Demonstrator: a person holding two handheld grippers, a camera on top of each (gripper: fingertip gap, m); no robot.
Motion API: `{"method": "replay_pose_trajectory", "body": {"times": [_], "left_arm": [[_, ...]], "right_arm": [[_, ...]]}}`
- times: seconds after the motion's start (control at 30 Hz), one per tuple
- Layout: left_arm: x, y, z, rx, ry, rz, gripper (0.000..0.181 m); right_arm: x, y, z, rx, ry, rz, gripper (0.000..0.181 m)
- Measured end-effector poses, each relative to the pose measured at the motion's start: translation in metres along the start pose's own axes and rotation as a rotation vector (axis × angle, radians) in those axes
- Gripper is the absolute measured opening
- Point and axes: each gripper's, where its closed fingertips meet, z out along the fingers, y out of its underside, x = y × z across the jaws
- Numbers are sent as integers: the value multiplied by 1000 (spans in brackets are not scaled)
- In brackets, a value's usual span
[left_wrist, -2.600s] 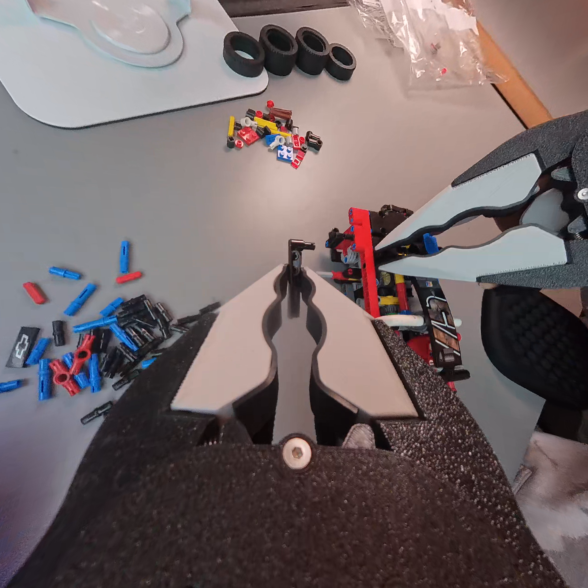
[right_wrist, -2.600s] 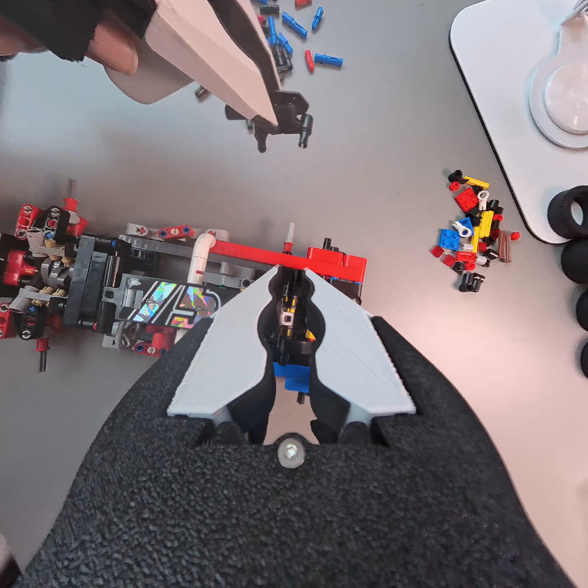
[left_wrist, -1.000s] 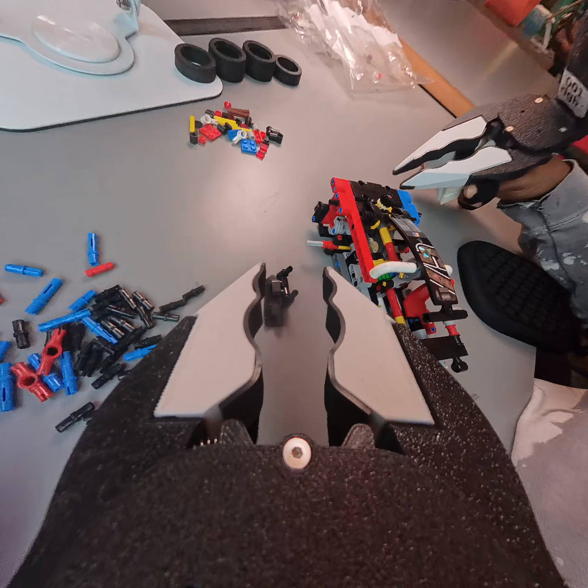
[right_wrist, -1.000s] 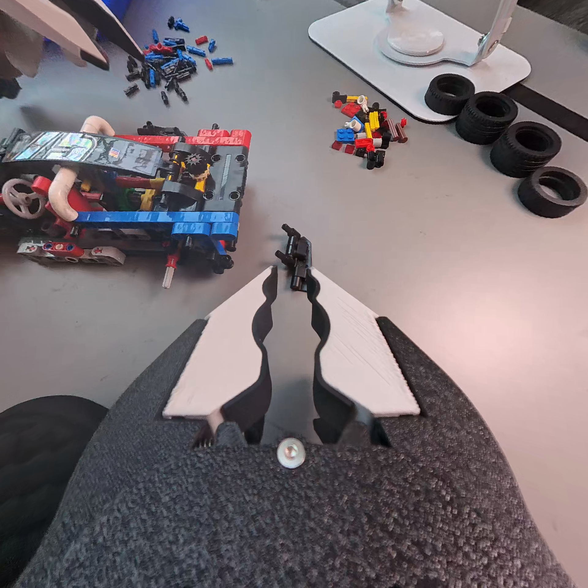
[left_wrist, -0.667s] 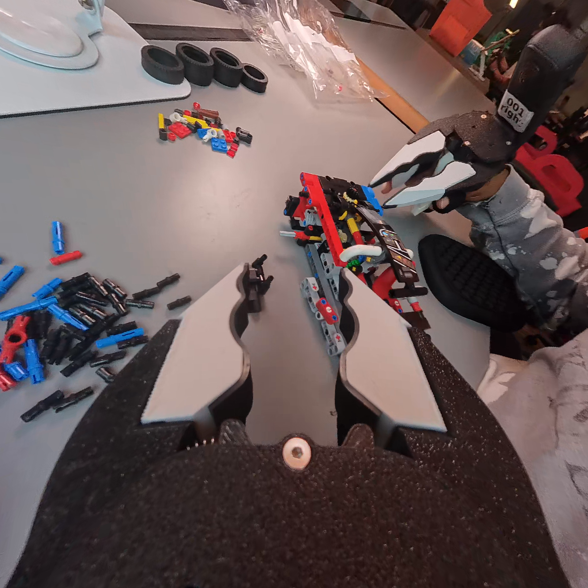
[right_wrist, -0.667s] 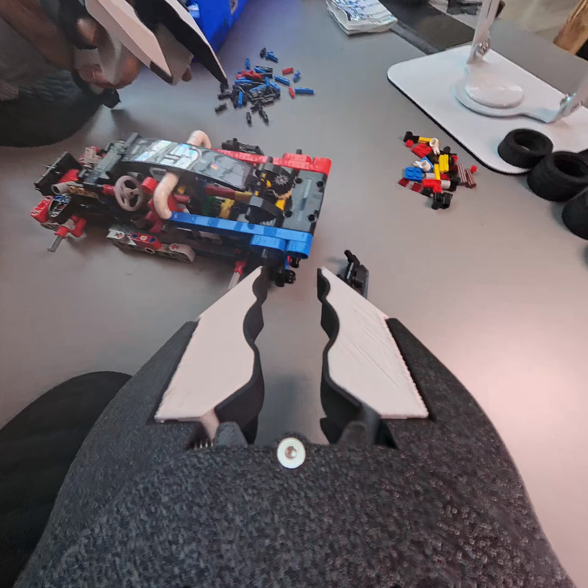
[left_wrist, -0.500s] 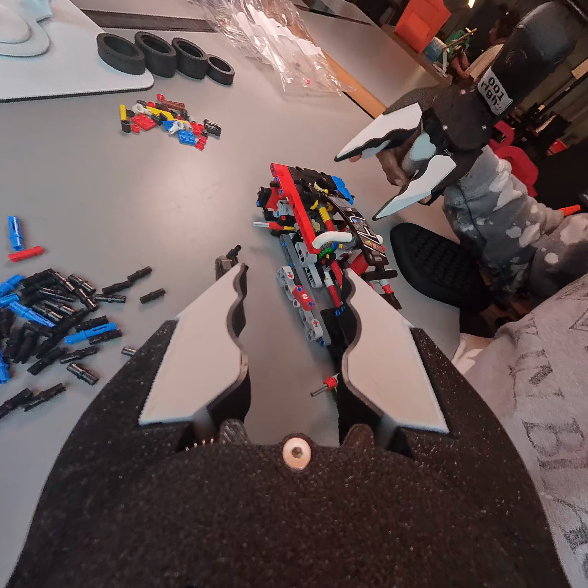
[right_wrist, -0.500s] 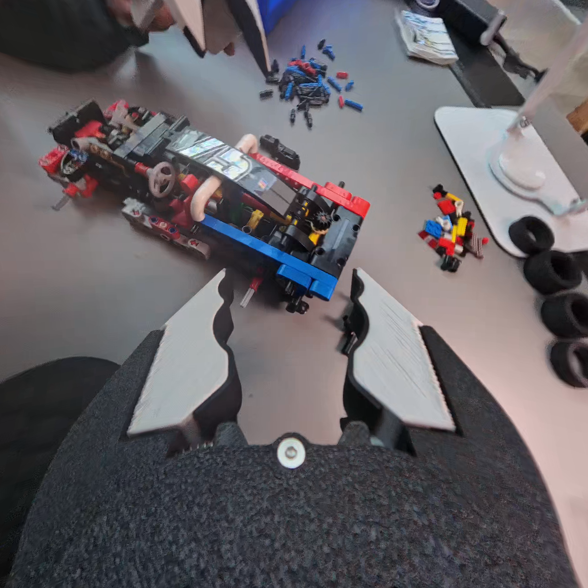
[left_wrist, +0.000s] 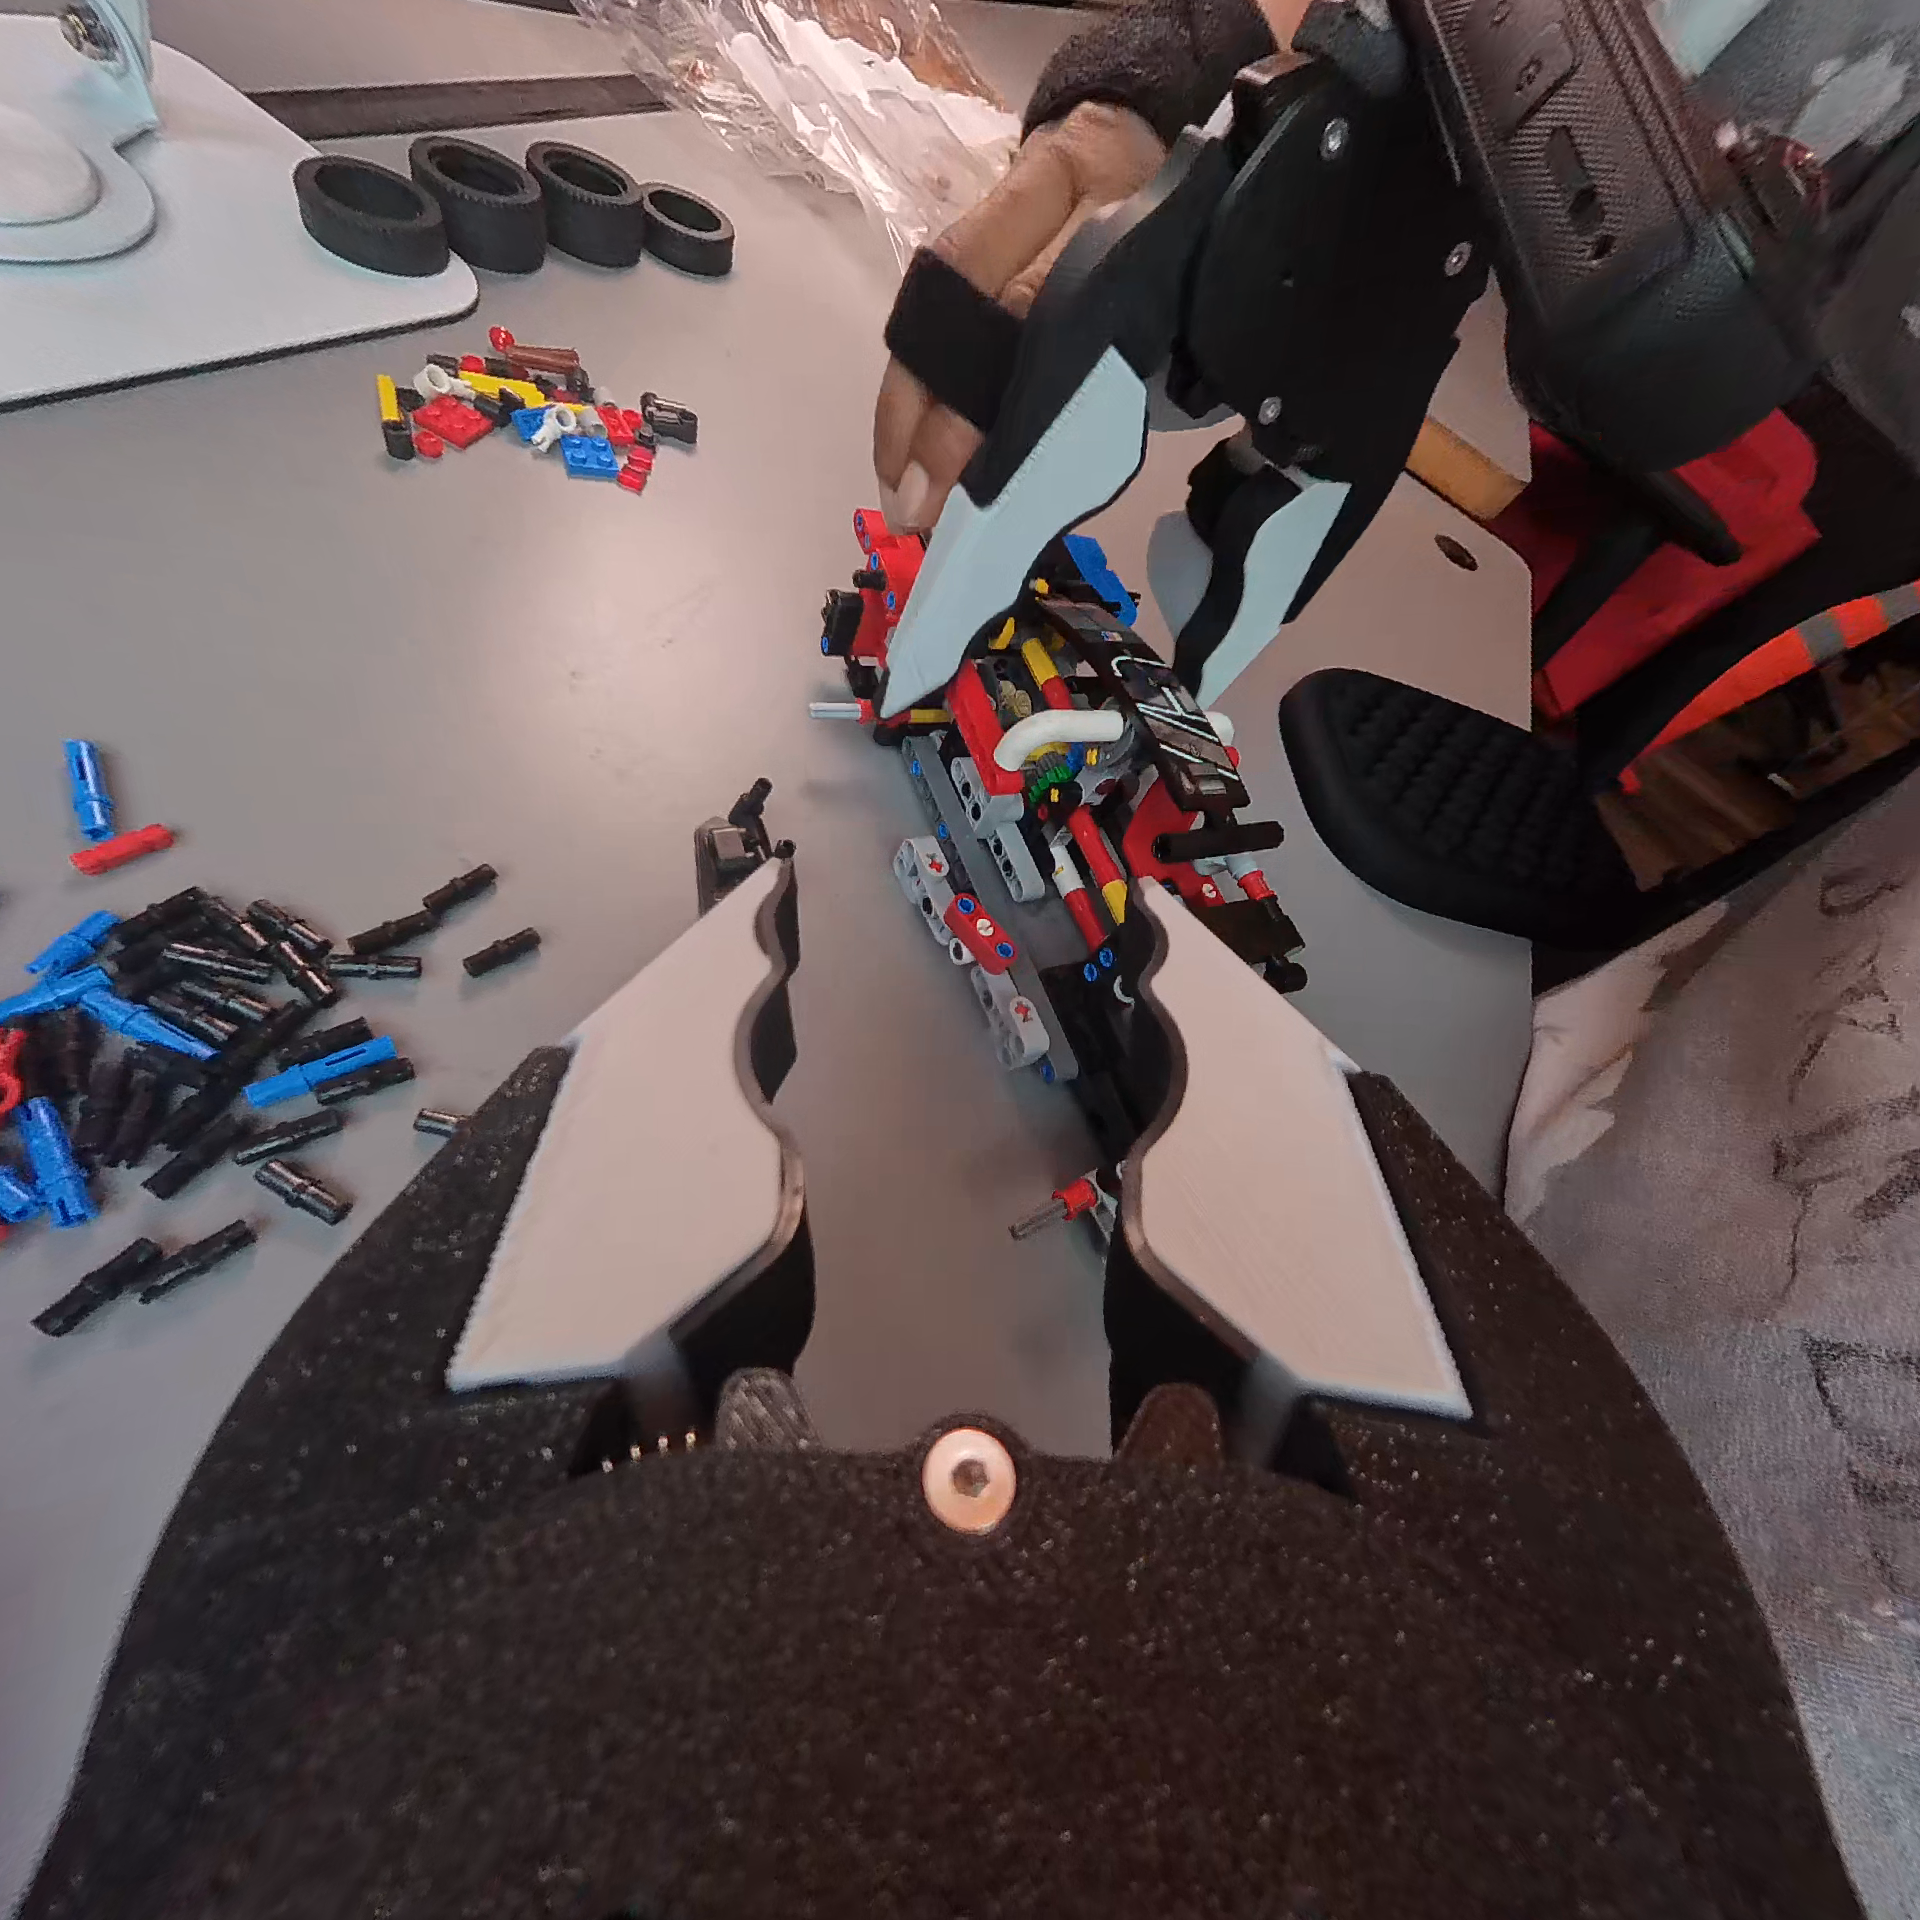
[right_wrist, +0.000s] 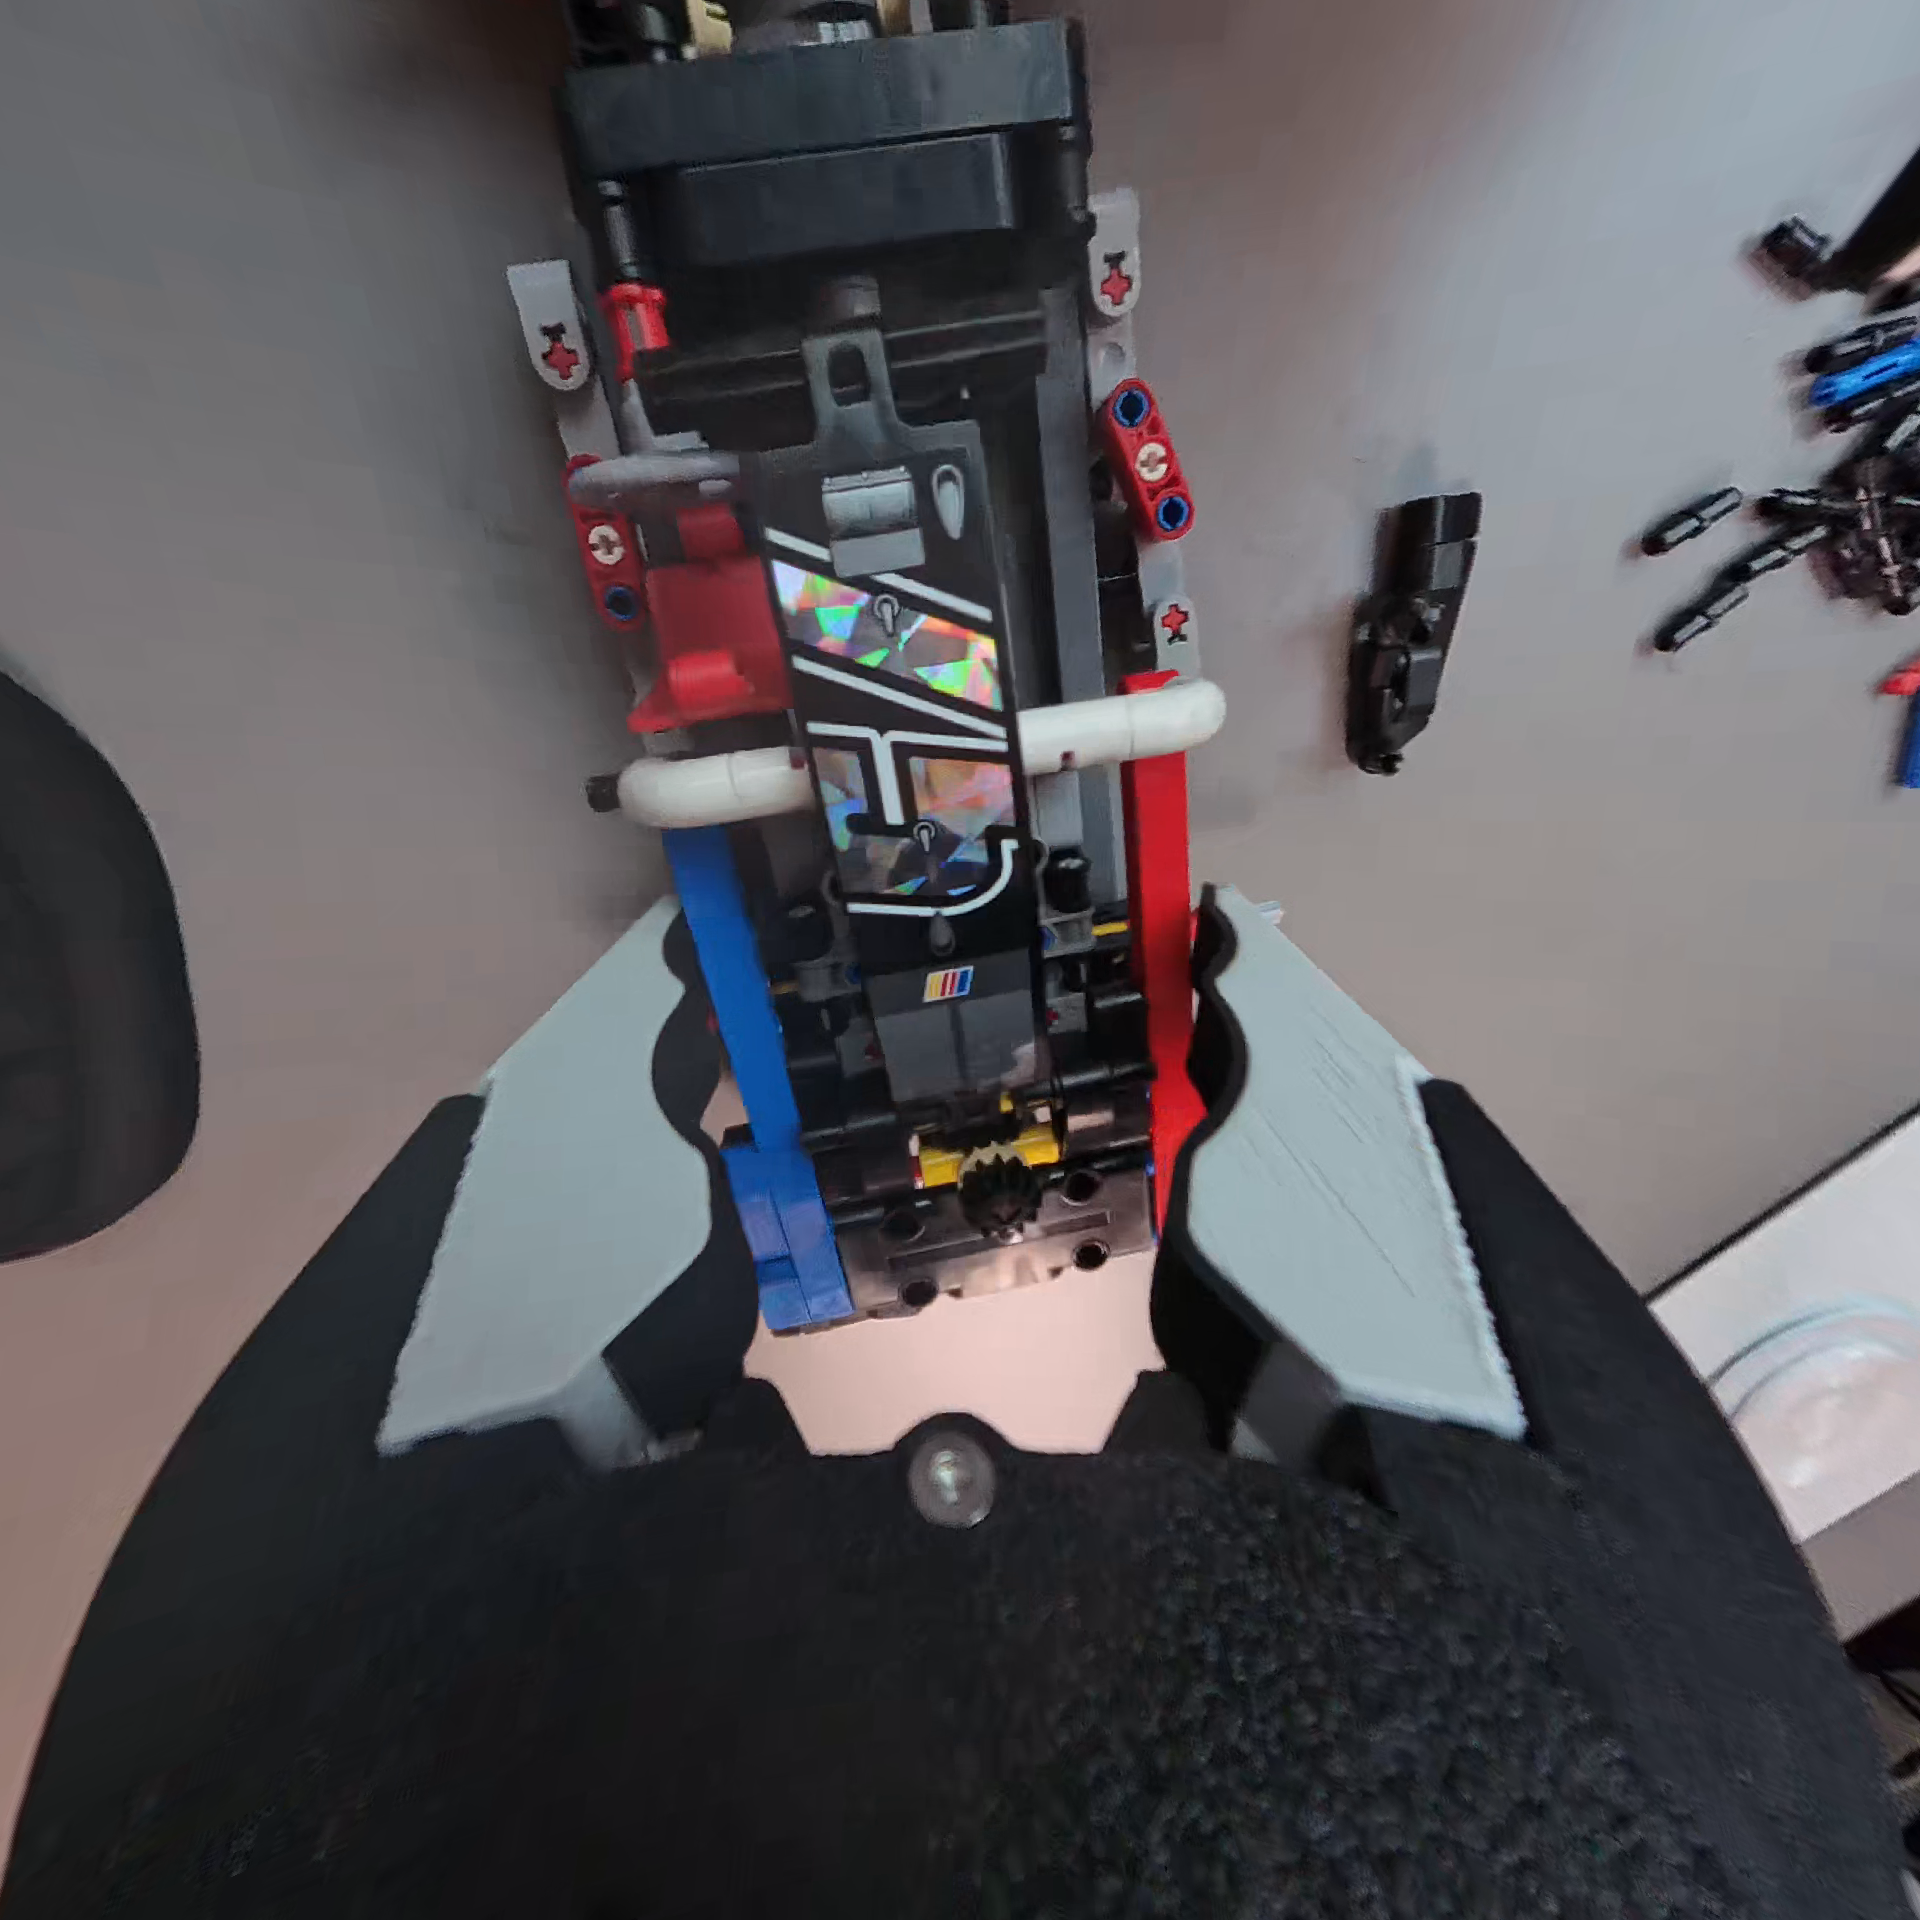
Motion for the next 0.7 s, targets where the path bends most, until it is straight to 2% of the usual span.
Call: {"method": "replay_pose_trajectory", "body": {"times": [0.23, 0.43, 0.57, 0.7], "left_arm": [[4, -12, -13, 87, 41, -22, 58], [12, -8, -7, 73, 82, -16, 59], [15, -8, -8, 77, 77, 8, 59], [15, -11, -12, 105, 67, 10, 58]], "right_arm": [[-15, -5, -20, 64, -74, 155, 88], [-35, 34, -47, -18, -8, 309, 88], [-51, 63, -79, -80, 43, 398, 88], [-60, 93, -121, -64, 138, 551, 87]]}}
